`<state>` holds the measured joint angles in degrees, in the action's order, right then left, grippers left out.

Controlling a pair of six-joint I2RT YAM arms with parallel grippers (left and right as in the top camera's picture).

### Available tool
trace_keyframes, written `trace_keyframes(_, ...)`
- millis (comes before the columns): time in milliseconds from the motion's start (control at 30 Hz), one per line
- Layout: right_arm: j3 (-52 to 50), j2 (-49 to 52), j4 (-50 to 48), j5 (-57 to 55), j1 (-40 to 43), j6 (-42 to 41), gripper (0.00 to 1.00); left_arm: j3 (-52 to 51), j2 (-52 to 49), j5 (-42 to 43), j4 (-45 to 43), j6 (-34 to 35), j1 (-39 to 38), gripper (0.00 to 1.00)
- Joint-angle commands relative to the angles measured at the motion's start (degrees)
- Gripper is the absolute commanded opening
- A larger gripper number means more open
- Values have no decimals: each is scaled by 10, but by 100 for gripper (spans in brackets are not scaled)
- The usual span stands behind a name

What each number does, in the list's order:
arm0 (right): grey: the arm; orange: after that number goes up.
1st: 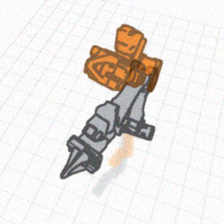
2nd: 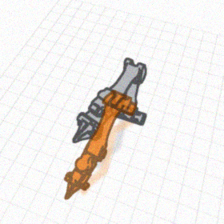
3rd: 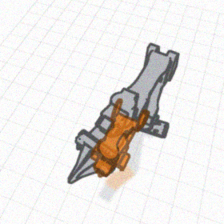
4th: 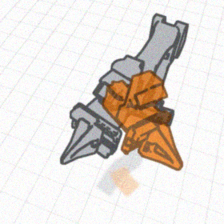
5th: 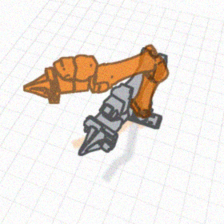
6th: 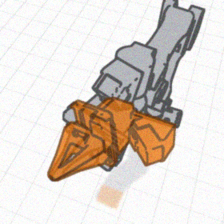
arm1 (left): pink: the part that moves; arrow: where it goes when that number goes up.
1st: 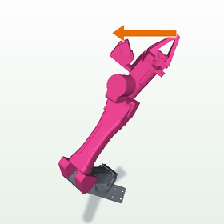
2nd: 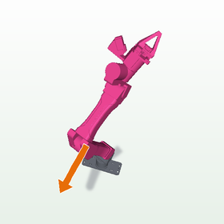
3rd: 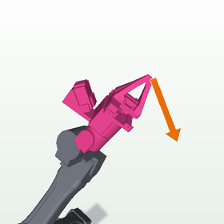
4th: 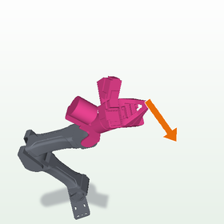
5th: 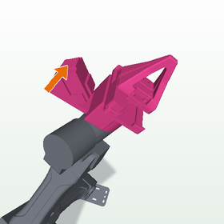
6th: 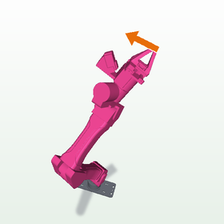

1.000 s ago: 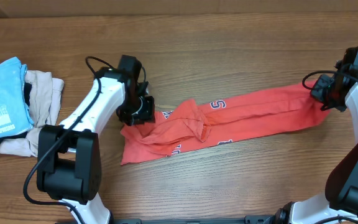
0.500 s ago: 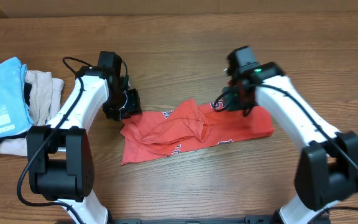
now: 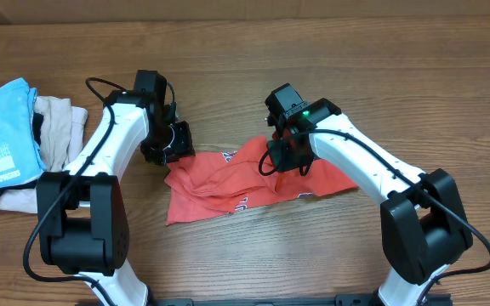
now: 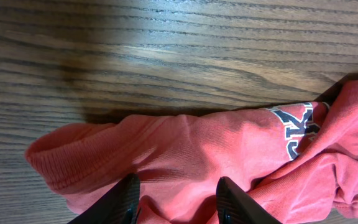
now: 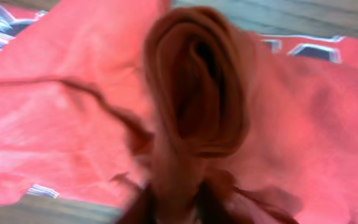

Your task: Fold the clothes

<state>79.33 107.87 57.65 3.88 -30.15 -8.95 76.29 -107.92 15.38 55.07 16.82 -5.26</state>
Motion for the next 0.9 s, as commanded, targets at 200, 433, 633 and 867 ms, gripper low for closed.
trace_keyframes(200, 34, -9, 19, -2, 17, 14, 60, 9, 0, -6, -1, 3, -1, 44)
trace_keyframes(433, 32, -14, 69, 34, 46, -2, 58, 9, 0, -6, 3, 3, -1, 46)
trace_keyframes(633, -24, -13, 3, 60, 18, -3, 57, 9, 0, -6, 2, 3, -1, 47)
trace_keyframes(867, -25, -13, -73, 229, -5, 19, 58, 9, 0, -6, 4, 3, -1, 47)
